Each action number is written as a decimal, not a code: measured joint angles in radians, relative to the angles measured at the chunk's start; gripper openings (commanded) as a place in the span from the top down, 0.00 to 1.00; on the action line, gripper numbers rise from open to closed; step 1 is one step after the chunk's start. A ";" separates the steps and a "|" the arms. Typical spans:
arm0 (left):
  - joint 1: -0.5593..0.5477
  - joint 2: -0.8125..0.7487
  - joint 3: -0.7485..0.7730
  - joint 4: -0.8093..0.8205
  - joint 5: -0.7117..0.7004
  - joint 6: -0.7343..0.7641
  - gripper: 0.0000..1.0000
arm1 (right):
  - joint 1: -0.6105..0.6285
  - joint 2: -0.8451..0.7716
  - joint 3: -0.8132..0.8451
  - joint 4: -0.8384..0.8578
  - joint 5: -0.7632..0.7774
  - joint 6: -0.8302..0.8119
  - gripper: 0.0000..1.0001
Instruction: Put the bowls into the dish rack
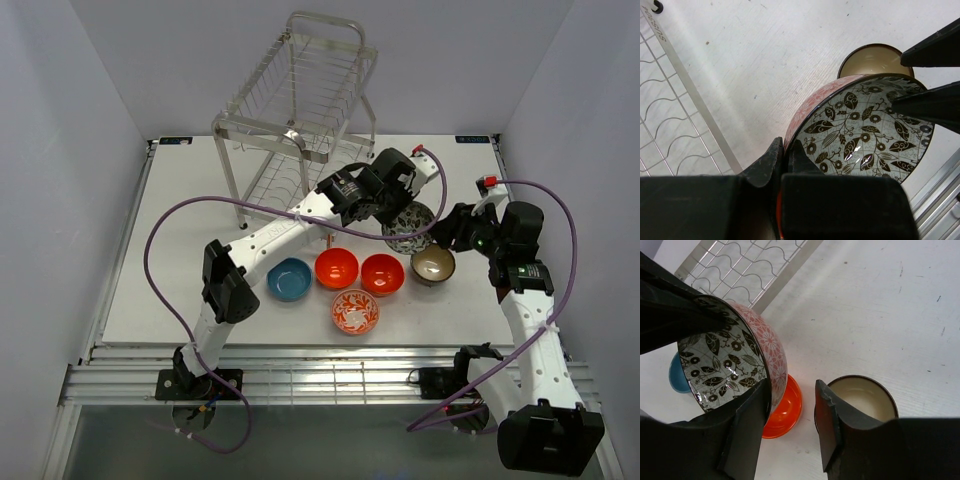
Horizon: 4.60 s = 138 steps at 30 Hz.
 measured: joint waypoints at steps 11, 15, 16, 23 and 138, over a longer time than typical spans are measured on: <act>-0.006 0.009 0.013 0.001 0.021 -0.005 1.00 | 0.009 0.012 -0.012 0.059 0.008 0.001 0.55; -0.010 0.013 0.013 0.000 0.024 -0.004 1.00 | 0.026 0.037 -0.012 0.061 0.017 -0.004 0.64; -0.010 0.013 0.013 0.000 0.024 -0.005 1.00 | 0.029 0.042 -0.012 0.063 0.015 -0.004 0.67; -0.011 0.033 0.030 0.008 0.027 -0.030 0.92 | 0.042 0.077 -0.011 0.063 0.027 -0.029 0.92; 1.386 -0.806 -1.056 0.338 0.481 -0.212 0.02 | 0.511 1.782 1.069 1.496 0.763 -1.107 0.92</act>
